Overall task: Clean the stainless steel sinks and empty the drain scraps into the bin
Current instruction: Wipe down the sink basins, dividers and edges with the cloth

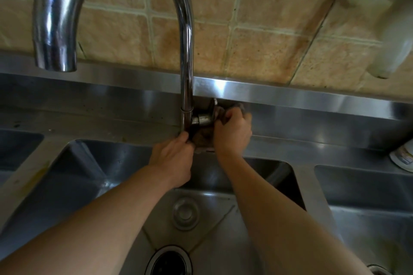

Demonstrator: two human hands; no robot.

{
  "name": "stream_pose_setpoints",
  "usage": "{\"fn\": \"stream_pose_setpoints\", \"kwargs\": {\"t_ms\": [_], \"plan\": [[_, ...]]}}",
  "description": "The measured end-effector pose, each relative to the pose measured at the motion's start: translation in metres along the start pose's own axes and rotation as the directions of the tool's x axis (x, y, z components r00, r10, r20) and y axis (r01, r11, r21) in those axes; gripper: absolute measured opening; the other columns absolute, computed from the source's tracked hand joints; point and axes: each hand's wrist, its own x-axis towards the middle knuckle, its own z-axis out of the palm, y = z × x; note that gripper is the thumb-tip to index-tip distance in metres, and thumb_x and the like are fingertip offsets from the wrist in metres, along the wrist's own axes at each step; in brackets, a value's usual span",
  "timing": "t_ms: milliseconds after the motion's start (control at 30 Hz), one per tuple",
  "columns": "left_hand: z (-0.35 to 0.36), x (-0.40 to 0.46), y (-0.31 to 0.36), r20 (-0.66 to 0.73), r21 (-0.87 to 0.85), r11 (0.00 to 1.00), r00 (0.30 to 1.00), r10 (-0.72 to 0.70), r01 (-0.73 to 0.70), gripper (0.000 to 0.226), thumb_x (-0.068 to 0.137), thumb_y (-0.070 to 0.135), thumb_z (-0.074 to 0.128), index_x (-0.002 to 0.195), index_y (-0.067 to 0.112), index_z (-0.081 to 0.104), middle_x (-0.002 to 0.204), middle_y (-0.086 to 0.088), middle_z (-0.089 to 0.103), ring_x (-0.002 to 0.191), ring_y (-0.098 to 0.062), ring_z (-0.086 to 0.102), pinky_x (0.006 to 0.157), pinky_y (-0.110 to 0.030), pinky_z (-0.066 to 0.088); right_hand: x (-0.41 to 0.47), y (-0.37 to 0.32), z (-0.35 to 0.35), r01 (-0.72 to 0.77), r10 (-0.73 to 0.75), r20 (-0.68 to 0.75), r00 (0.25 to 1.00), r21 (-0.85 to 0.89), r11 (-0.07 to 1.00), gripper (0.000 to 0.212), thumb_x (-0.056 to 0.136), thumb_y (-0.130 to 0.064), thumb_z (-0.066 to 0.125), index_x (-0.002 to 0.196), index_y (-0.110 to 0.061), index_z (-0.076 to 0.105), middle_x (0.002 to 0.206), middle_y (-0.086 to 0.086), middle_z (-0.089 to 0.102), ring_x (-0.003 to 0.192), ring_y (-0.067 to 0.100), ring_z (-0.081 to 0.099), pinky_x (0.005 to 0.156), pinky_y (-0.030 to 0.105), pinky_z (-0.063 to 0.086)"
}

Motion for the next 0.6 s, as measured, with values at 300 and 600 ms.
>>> {"fn": "stream_pose_setpoints", "kwargs": {"t_ms": [300,600], "plan": [[0.001,0.001,0.002,-0.002,-0.019,1.000,1.000,0.004,-0.004,0.053,0.082,0.015,0.064,0.132,0.021,0.049,0.129,0.000,0.036,0.112,-0.022,0.051,0.084,-0.033,0.042,0.030,0.050,-0.039,-0.098,0.088,-0.066,0.994,-0.158,0.983,0.013,0.084,-0.018,0.063,0.092,-0.009,0.059,0.111,0.016,0.055,0.093,0.039,0.057,0.078,0.042,0.045],[0.003,-0.001,0.001,0.005,-0.022,1.000,1.000,0.015,-0.015,0.060,0.083,0.014,0.062,0.139,0.023,0.042,0.132,0.002,0.037,0.114,-0.022,0.050,0.086,-0.033,0.044,0.037,0.074,-0.109,-0.088,0.081,-0.122,0.989,-0.054,0.995,0.018,0.078,-0.014,0.063,0.095,-0.015,0.065,0.104,0.012,0.062,0.092,0.029,0.060,0.081,0.044,0.051]]}}
